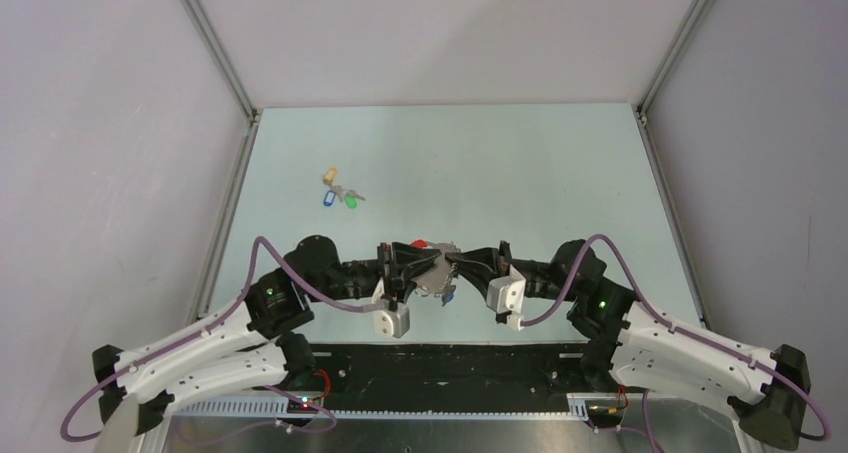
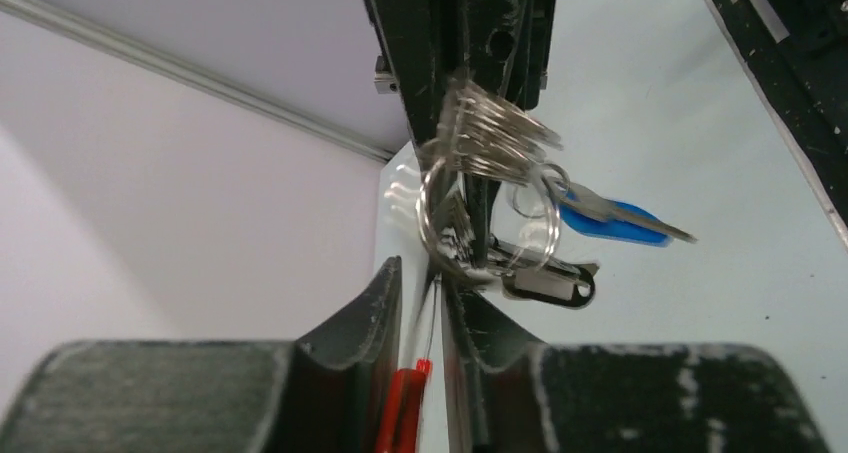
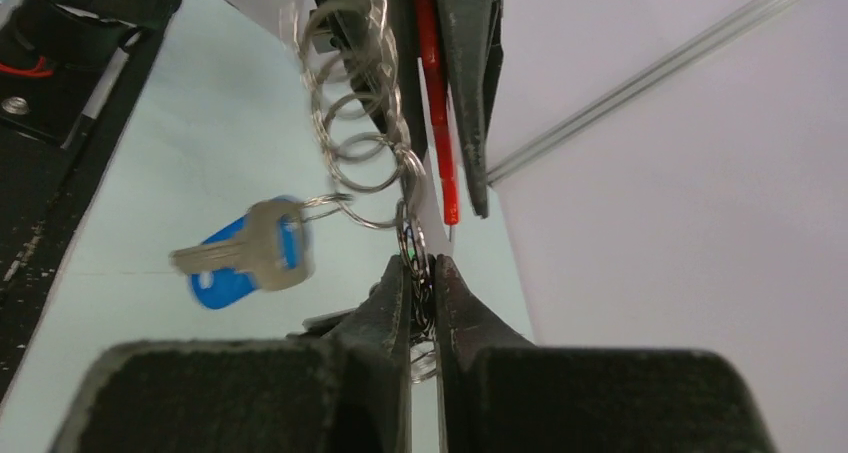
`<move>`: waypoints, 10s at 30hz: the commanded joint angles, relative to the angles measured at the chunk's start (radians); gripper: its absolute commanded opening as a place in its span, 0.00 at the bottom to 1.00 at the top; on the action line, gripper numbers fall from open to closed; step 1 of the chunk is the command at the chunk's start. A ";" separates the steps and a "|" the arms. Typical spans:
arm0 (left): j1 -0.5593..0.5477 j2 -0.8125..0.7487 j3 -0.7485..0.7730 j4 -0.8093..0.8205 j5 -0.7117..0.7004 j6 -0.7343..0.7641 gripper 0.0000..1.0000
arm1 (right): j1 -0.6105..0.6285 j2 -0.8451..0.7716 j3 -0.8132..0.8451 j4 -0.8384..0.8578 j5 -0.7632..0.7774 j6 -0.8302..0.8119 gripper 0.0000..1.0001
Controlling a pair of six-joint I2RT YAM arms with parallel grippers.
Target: Remove the keys from the keyring
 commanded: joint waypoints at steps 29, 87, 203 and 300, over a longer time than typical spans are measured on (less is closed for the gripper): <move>0.038 0.087 0.033 0.229 -0.193 -0.428 0.72 | -0.138 -0.132 0.221 -0.314 0.449 -0.079 0.00; 0.057 0.265 0.012 0.511 -0.193 -0.958 0.83 | -0.027 0.008 0.220 -0.075 0.590 0.108 0.00; -0.023 0.220 0.229 -0.117 -0.496 -0.397 0.00 | -0.329 0.107 0.064 0.166 -0.400 0.540 0.52; 0.221 0.515 0.573 -0.474 -0.592 -0.780 0.00 | -0.468 0.260 0.014 0.465 -0.055 0.968 0.00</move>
